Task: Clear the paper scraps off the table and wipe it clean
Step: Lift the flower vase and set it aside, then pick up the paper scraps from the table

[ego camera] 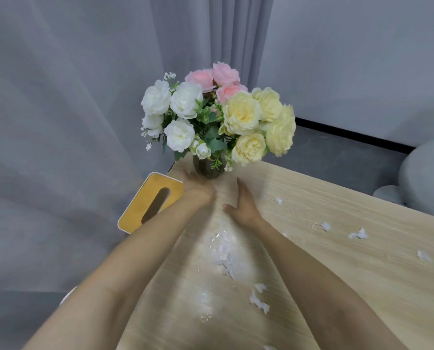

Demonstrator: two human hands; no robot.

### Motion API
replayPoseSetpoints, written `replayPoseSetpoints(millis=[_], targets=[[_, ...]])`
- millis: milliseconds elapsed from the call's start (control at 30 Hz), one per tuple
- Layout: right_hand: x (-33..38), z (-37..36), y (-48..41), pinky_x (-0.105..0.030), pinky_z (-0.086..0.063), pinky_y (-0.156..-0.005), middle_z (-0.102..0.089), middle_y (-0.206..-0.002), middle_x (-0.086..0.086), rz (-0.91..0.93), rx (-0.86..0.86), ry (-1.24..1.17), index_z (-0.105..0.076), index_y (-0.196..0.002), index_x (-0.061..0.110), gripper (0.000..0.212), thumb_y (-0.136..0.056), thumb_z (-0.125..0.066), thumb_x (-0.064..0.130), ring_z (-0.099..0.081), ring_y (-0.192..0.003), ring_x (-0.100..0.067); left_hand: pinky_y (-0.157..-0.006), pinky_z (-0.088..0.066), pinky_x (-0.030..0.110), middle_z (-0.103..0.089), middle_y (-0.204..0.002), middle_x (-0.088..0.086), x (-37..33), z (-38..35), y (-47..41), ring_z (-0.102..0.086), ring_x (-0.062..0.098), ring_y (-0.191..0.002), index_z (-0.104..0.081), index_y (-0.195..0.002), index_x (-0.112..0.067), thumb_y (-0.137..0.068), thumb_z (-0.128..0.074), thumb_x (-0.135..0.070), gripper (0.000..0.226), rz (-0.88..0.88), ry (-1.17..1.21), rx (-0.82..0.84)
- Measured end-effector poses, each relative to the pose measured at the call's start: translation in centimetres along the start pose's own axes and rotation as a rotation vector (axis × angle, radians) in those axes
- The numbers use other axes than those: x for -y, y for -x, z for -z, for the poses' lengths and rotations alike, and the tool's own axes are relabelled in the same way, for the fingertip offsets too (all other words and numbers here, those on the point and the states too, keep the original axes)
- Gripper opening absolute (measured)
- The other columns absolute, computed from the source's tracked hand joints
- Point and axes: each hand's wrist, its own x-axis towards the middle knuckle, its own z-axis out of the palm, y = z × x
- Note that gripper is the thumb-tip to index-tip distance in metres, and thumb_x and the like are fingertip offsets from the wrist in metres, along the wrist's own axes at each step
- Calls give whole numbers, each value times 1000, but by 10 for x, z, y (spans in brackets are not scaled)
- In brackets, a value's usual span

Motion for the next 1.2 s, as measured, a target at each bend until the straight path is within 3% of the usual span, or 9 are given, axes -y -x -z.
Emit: replayPoseSetpoints(millis=[100,233,300,367,433,567,933,1033,1200], targets=[[-19,3,32,-38,-15,-117,-19,-156,-16,2,-10,51,-17,-150,9,86,-84,-63,39,-16,-144,-31,-113,-12,45,-36,-146,12,-20,-10,24,-24,29,-138,-37,-141,-9,-98,-33,-42,54,-81,-41,-85],[-41,10,86,-38,-6,-119,-9,-158,-15,-37,12,118,-24,-149,14,69,-92,-58,31,-5,-147,-27,-114,-12,45,-15,-156,12,-54,-33,73,-13,27,-144,-25,-145,-10,-101,-34,-38,53,-189,89,-149],[-54,12,115,-35,-10,-118,-13,-158,-14,-32,17,129,-31,-145,14,62,-92,-58,29,-9,-146,-27,-108,-26,42,-25,-150,13,-70,-48,101,-26,28,-137,-30,-139,-11,-97,-46,-28,48,-189,177,-174],[-65,12,143,-33,-19,-115,-23,-154,-13,-35,34,142,-38,-142,14,57,-91,-60,27,-19,-142,-28,-92,-38,37,-36,-135,9,-80,-69,127,-38,29,-123,-36,-129,-11,-83,-65,-16,54,-154,254,-187],[-77,7,170,-34,-28,-109,-35,-144,-10,-34,30,173,-44,-138,15,54,-89,-61,29,-30,-132,-29,-85,-41,37,-38,-127,5,-87,-94,147,-41,28,-118,-38,-123,-13,-76,-71,-13,57,-98,329,-155],[-92,-8,220,-32,-32,-99,-42,-130,-7,-52,24,140,-48,-134,16,49,-88,-60,28,-37,-121,-25,-85,-40,39,-38,-127,8,-96,-133,168,-38,29,-118,-43,-119,-15,-89,-52,-12,32,-30,474,-104],[-109,-5,252,-30,-36,-96,-44,-128,-5,-90,16,159,-50,-131,13,40,-91,-54,18,-37,-120,-23,-74,-37,34,-43,-112,11,-92,-140,158,-45,29,-102,-47,-106,-10,-86,-46,-4,21,-93,559,-204],[-101,-6,248,-29,-36,-95,-45,-128,-5,-108,33,109,-50,-131,13,41,-90,-56,16,-38,-122,-22,-70,-38,31,-49,-104,8,-87,-141,154,-51,26,-90,-52,-96,-13,-90,-50,-13,6,-66,801,-295],[-80,-18,238,-31,-41,-85,-45,-121,-4,-137,16,-22,-48,-128,15,45,-85,-62,20,-49,-112,-21,-63,-40,25,-57,-94,7,-81,-136,163,-54,18,-79,-59,-88,-11,-81,-57,-16,9,-107,1159,-265]])
